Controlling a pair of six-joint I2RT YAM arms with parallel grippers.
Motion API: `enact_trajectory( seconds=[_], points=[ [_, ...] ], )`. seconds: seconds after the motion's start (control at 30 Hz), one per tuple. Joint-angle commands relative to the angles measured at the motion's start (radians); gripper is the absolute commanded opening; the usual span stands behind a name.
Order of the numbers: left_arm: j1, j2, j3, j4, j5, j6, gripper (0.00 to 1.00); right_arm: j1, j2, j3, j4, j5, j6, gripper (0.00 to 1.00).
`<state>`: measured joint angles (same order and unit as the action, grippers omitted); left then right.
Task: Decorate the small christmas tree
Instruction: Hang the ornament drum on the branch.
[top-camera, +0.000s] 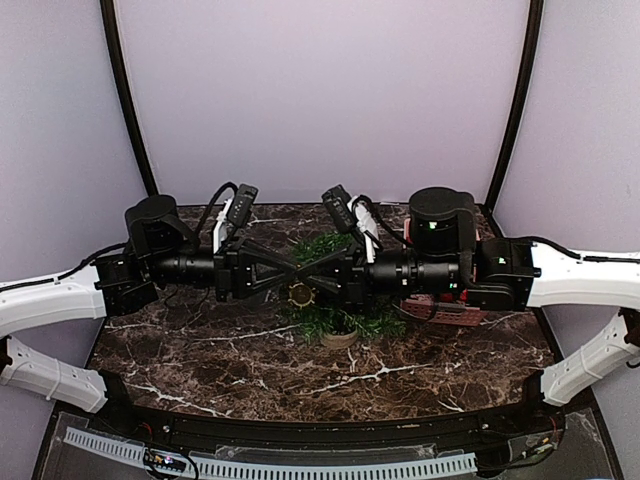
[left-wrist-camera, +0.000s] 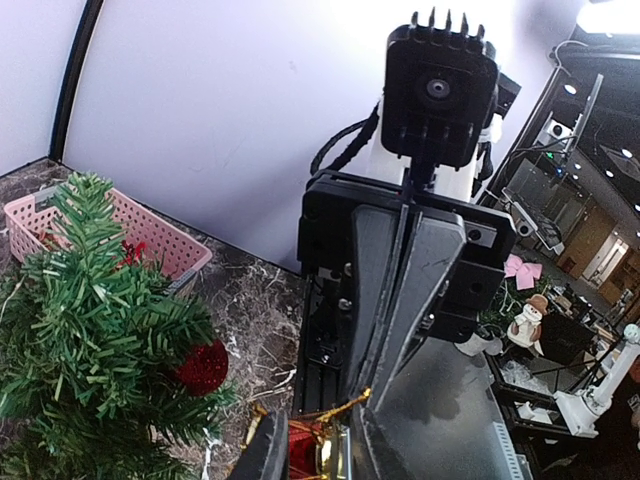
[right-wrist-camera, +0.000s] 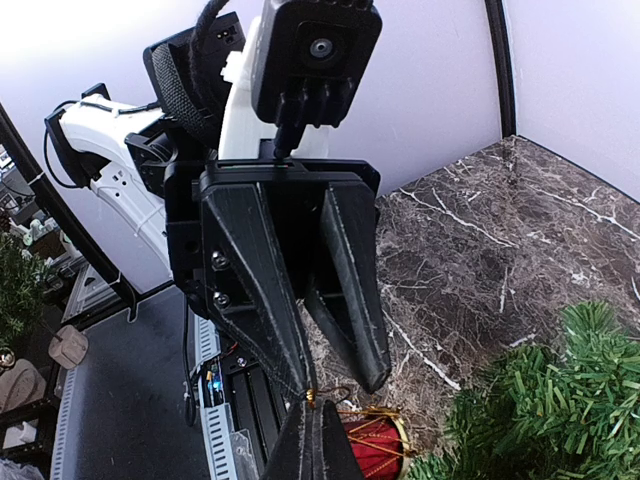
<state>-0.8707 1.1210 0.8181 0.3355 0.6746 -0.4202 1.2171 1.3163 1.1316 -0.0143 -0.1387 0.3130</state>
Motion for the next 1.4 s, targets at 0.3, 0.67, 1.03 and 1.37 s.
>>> enact_trajectory(
  seconds=[0.3, 0.67, 1.03, 1.37],
  points=[
    [-0.008, -0.032, -0.052, 0.105, -0.008, -0.042, 0.00, -0.007, -0.022, -0.007, 0.018, 0.063, 0.036, 0.00],
    [-0.011, -0.029, -0.118, 0.124, -0.071, -0.094, 0.00, -0.007, -0.020, -0.076, 0.022, 0.110, 0.168, 0.00],
    [-0.011, -0.045, -0.177, 0.027, -0.181, -0.076, 0.00, -0.006, 0.041, -0.139, 0.109, 0.135, 0.331, 0.00],
    [-0.013, -0.080, -0.229, -0.037, -0.276, -0.083, 0.00, 0.030, 0.139, -0.090, 0.100, 0.243, 0.398, 0.00]
  ],
)
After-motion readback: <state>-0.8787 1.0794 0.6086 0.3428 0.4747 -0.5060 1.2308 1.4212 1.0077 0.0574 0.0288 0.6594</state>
